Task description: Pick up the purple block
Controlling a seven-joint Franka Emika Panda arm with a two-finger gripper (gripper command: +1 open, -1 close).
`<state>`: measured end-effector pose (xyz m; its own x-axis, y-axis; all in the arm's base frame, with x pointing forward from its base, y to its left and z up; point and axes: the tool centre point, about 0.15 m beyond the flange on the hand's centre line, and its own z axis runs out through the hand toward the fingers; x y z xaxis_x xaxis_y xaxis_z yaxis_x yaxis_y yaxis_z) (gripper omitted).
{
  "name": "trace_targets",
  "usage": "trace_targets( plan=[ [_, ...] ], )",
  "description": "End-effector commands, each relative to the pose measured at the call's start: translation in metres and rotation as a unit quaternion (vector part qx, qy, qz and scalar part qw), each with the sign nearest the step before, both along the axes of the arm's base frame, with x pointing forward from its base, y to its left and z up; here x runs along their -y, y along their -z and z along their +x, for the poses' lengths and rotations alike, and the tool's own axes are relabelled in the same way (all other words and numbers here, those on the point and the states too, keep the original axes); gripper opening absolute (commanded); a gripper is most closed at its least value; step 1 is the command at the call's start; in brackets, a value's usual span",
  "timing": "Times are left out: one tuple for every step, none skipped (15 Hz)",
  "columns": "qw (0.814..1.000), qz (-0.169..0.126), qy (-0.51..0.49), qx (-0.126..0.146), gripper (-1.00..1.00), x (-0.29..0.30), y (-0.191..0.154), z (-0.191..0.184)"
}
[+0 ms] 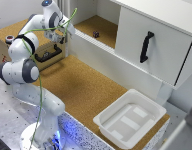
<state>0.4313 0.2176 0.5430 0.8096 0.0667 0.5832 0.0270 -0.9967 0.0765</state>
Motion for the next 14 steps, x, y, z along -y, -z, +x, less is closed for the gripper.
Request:
trace_targets(
  plan=[
    [0.994,-0.022,-0.006,0.104,1.00,0.026,0.019,0.090],
    [0.994,-0.005,-0.007,0.112,1.00,0.034,0.024,0.107],
    [0.994,0.011,-0.010,0.106,1.00,0.039,0.032,0.124],
    [0.994,0.023,-0.014,0.107,1.00,0.042,0.038,0.139],
    [0.994,0.035,-0.013,0.102,1.00,0.044,0.043,0.155],
    [0.994,0.041,-0.017,0.101,1.00,0.042,0.043,0.171],
    [0.993,0.039,-0.021,0.106,1.00,0.038,0.039,0.181],
    [0.993,0.038,-0.026,0.105,1.00,0.035,0.038,0.189],
    [0.993,0.042,-0.031,0.101,1.00,0.031,0.036,0.196],
    [0.994,0.040,-0.035,0.100,1.00,0.028,0.033,0.200],
    [0.994,0.045,-0.040,0.096,1.00,0.024,0.032,0.202],
    [0.994,0.049,-0.037,0.088,1.00,0.021,0.033,0.202],
    [0.995,0.052,-0.036,0.080,1.00,0.016,0.033,0.203],
    [0.996,0.046,-0.026,0.069,1.00,0.012,0.034,0.204]
  ],
)
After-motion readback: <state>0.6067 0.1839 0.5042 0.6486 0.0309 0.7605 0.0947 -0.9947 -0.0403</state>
